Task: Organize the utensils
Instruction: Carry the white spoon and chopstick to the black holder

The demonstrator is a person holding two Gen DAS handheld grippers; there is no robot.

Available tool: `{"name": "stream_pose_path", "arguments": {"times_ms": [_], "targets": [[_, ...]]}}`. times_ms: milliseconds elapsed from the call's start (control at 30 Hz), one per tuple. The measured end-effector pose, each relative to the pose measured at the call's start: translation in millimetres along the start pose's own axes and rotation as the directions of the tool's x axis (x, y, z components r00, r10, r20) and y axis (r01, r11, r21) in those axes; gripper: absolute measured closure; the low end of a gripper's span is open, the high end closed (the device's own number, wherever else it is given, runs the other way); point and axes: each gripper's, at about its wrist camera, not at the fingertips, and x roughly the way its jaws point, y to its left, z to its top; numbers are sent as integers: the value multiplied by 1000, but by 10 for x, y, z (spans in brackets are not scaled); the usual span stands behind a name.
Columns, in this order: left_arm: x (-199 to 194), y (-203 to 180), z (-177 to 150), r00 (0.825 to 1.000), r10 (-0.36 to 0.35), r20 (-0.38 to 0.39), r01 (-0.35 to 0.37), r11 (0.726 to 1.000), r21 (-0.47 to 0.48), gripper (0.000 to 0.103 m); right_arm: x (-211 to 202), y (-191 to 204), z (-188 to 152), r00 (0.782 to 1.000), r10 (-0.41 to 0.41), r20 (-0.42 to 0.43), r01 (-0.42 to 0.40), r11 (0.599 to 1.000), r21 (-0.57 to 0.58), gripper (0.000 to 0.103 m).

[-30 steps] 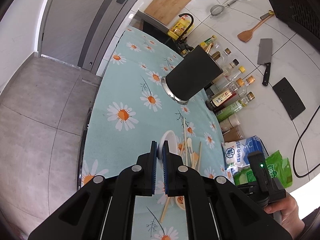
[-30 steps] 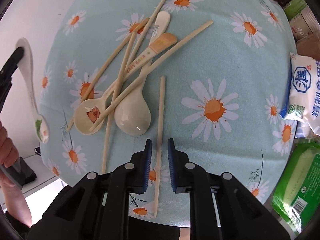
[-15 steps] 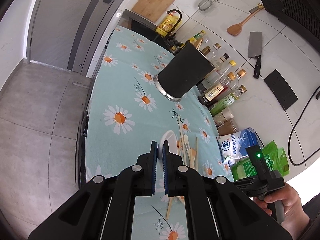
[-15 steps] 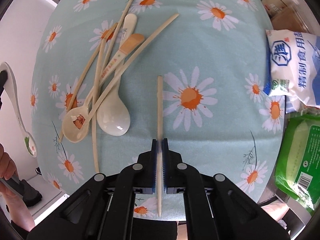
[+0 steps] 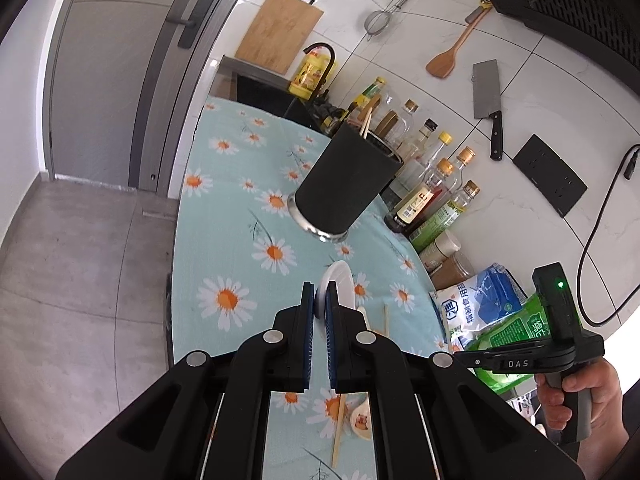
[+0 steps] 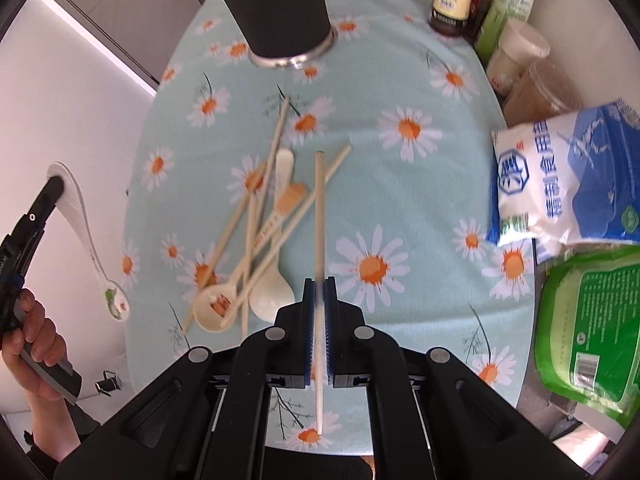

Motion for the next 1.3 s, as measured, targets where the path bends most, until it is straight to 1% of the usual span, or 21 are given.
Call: {"name": "stream_pose_path", "arguments": {"times_ms": [100, 200, 267, 367, 400, 467, 567, 633, 667, 700, 833, 867, 900, 933, 1000, 1067, 1133, 1200, 1300], "targets": [[18, -91, 87, 1000, 16, 20, -16, 999, 32, 98, -88, 122, 130, 996, 44, 78, -43, 999, -16, 97], [35, -179, 175, 998, 27, 49, -30, 998, 49, 98, -135, 192, 232, 989, 81, 121, -75, 996, -55, 97], [41, -238, 237, 997, 33, 67, -37, 998, 51, 98, -187, 217, 316, 981, 118, 153, -107, 991, -79, 97], [51, -324, 319, 994, 55, 91, -61, 996, 63, 98, -262, 350, 448, 956, 164, 244, -131, 980, -148, 97], [61, -360, 360, 993, 63, 100, -70, 995, 67, 98, -313, 370, 495, 944, 188, 273, -145, 975, -171, 97], [90, -435, 451, 990, 79, 113, -88, 993, 75, 98, -377, 386, 565, 928, 226, 297, -173, 965, -195, 97], [130, -570, 575, 985, 101, 142, -116, 988, 100, 98, -495, 428, 675, 887, 284, 364, -196, 946, -259, 97], [146, -636, 643, 980, 110, 164, -128, 986, 106, 98, -553, 431, 751, 867, 312, 389, -212, 937, -279, 97], [156, -684, 696, 977, 116, 181, -138, 984, 111, 98, -590, 425, 811, 851, 332, 408, -226, 931, -286, 97], [158, -716, 729, 974, 120, 194, -144, 983, 115, 98, -619, 424, 856, 839, 340, 425, -229, 929, -290, 97], [174, -882, 901, 959, 135, 248, -172, 976, 136, 98, -800, 392, 1080, 770, 383, 510, -250, 917, -311, 97], [178, -949, 958, 954, 137, 267, -182, 972, 150, 98, -831, 371, 1149, 757, 395, 521, -263, 914, -310, 97], [185, -997, 996, 950, 141, 279, -191, 968, 161, 98, -859, 347, 1193, 748, 403, 528, -272, 911, -309, 97], [190, -1046, 1039, 945, 148, 293, -204, 964, 172, 98, -904, 342, 1246, 740, 407, 536, -271, 909, -316, 97], [200, -1131, 1128, 936, 153, 318, -222, 956, 192, 98, -994, 330, 1321, 716, 407, 567, -255, 909, -330, 97], [229, -1203, 1213, 928, 155, 339, -233, 951, 204, 98, -1084, 310, 1414, 690, 422, 588, -267, 904, -335, 97], [282, -1261, 1305, 921, 162, 355, -248, 945, 213, 98, -1149, 293, 1487, 668, 427, 610, -264, 902, -342, 97], [355, -1310, 1382, 907, 197, 373, -292, 932, 216, 98, -1209, 292, 1583, 641, 423, 641, -244, 904, -352, 97], [483, -1364, 1532, 898, 206, 389, -309, 925, 223, 98, -1256, 315, 1702, 607, 386, 695, -183, 919, -350, 97]]}}
